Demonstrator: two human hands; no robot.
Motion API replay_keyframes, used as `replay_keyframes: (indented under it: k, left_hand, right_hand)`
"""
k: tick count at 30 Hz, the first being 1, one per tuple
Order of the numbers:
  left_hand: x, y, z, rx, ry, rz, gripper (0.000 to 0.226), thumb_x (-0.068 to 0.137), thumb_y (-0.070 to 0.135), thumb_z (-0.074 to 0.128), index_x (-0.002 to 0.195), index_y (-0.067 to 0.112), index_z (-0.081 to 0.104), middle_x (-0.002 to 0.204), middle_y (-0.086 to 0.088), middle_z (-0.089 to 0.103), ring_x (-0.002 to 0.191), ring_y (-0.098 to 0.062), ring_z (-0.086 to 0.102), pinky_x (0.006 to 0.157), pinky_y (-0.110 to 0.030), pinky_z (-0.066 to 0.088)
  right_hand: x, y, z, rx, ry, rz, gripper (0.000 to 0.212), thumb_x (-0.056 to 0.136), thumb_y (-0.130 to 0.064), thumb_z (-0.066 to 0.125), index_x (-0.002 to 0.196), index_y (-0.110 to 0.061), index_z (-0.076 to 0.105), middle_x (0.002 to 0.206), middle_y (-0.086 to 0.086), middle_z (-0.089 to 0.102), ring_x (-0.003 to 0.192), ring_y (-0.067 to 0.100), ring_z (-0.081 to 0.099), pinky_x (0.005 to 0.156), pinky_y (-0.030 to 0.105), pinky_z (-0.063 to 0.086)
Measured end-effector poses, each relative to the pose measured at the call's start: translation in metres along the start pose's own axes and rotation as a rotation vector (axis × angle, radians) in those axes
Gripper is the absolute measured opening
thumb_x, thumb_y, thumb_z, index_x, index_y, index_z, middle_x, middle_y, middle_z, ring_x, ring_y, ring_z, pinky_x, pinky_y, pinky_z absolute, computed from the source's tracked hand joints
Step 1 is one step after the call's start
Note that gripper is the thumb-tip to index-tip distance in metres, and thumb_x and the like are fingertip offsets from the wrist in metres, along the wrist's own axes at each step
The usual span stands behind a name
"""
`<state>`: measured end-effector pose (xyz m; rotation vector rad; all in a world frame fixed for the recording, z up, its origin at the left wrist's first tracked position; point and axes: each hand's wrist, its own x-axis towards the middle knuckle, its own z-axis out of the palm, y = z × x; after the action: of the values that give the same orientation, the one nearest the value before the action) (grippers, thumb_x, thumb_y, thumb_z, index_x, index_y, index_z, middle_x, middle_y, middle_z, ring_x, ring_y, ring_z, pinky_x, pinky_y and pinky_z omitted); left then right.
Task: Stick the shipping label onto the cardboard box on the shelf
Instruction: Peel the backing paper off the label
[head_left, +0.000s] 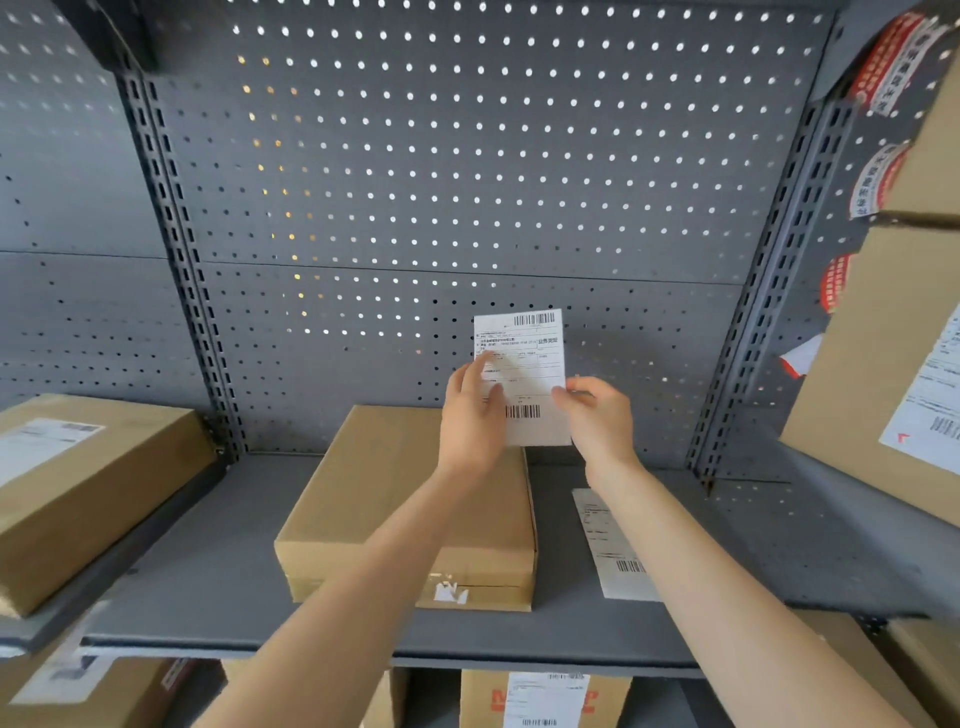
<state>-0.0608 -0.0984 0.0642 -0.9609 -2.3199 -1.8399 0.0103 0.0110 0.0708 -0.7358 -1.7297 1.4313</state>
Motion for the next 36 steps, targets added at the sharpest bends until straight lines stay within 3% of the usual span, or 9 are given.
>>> replay_keyframes:
  k: [4, 9, 13, 18, 21, 23, 25, 31, 36]
  left_hand:
    - [0.007, -0.012, -0.038, -0.139, 0.029, -0.090, 0.040, 0.098, 0.017, 0.041, 0.134, 0.033, 0.045, 0.129, 0.008, 0.045, 0.084, 0.013, 0.049, 0.069, -0.007, 0.038]
    - [0.014, -0.033, -0.081, -0.262, 0.044, -0.111, 0.038, 0.094, 0.015, 0.047, 0.129, 0.031, 0.052, 0.130, 0.014, 0.056, 0.099, -0.009, 0.060, 0.085, -0.020, 0.045]
    - [0.011, -0.046, -0.107, -0.306, 0.035, -0.114, 0.035, 0.094, 0.011, 0.047, 0.122, 0.028, 0.058, 0.109, 0.026, 0.060, 0.074, 0.007, 0.059, 0.070, -0.006, 0.046]
    - [0.011, -0.062, -0.121, -0.418, 0.016, -0.167, 0.033, 0.093, 0.007, 0.050, 0.119, 0.024, 0.061, 0.104, 0.017, 0.065, 0.073, 0.011, 0.062, 0.065, -0.005, 0.047]
    - [0.011, -0.069, -0.123, -0.446, -0.042, -0.206, 0.034, 0.090, 0.005, 0.052, 0.113, 0.028, 0.065, 0.112, 0.008, 0.067, 0.091, -0.001, 0.066, 0.081, -0.020, 0.054]
    - [0.011, -0.073, -0.122, -0.423, -0.070, -0.208, 0.036, 0.086, 0.011, 0.055, 0.108, 0.038, 0.066, 0.121, 0.003, 0.064, 0.110, -0.017, 0.061, 0.096, -0.041, 0.050]
    - [0.012, -0.078, -0.120, -0.372, -0.085, -0.209, 0.039, 0.081, 0.019, 0.054, 0.108, 0.045, 0.065, 0.124, 0.001, 0.061, 0.118, -0.023, 0.054, 0.099, -0.048, 0.047]
    - [0.011, -0.073, -0.117, -0.333, -0.098, -0.185, 0.039, 0.083, 0.020, 0.052, 0.107, 0.048, 0.064, 0.121, 0.005, 0.062, 0.110, -0.013, 0.061, 0.095, -0.040, 0.050]
    - [0.011, -0.065, -0.114, -0.435, -0.074, -0.181, 0.038, 0.091, 0.001, 0.050, 0.108, 0.030, 0.067, 0.105, 0.013, 0.069, 0.085, 0.002, 0.067, 0.077, -0.019, 0.054]
  right_hand:
    - [-0.006, -0.005, 0.043, 0.026, -0.035, 0.012, 0.017, 0.086, -0.017, 0.062, 0.102, -0.012, 0.065, 0.103, 0.006, 0.068, 0.096, 0.021, 0.062, 0.079, 0.031, 0.046]
    - [-0.017, -0.010, 0.087, 0.044, -0.083, 0.012, 0.015, 0.087, -0.018, 0.062, 0.101, -0.014, 0.064, 0.104, 0.004, 0.068, 0.096, 0.020, 0.061, 0.071, 0.026, 0.044]
    - [-0.027, -0.009, 0.112, 0.037, -0.101, 0.017, 0.015, 0.087, -0.020, 0.062, 0.101, -0.015, 0.063, 0.102, 0.001, 0.066, 0.094, 0.017, 0.060, 0.068, 0.025, 0.043]
    - [-0.036, -0.005, 0.129, 0.035, -0.094, 0.029, 0.007, 0.088, -0.019, 0.062, 0.095, -0.019, 0.061, 0.097, -0.002, 0.065, 0.090, 0.015, 0.059, 0.064, 0.019, 0.041]
    - [-0.039, -0.002, 0.132, 0.028, -0.075, 0.036, 0.007, 0.087, -0.019, 0.063, 0.093, -0.021, 0.062, 0.098, -0.001, 0.067, 0.091, 0.015, 0.061, 0.063, 0.021, 0.041]
    - [-0.040, -0.002, 0.131, 0.026, -0.070, 0.032, 0.006, 0.087, -0.019, 0.063, 0.092, -0.022, 0.062, 0.094, -0.003, 0.066, 0.087, 0.013, 0.060, 0.062, 0.021, 0.041]
    - [-0.040, 0.000, 0.129, 0.014, -0.068, 0.022, 0.005, 0.087, -0.019, 0.063, 0.091, -0.022, 0.063, 0.089, -0.007, 0.066, 0.082, 0.009, 0.059, 0.063, 0.020, 0.042]
    - [-0.038, 0.004, 0.111, 0.035, -0.166, 0.034, 0.016, 0.087, -0.027, 0.064, 0.096, -0.015, 0.068, 0.090, -0.003, 0.072, 0.081, 0.015, 0.065, 0.078, 0.032, 0.052]
    - [-0.040, 0.006, 0.083, -0.021, -0.303, 0.010, 0.017, 0.089, -0.025, 0.061, 0.095, -0.011, 0.070, 0.085, 0.009, 0.074, 0.070, 0.018, 0.065, 0.072, 0.037, 0.050]
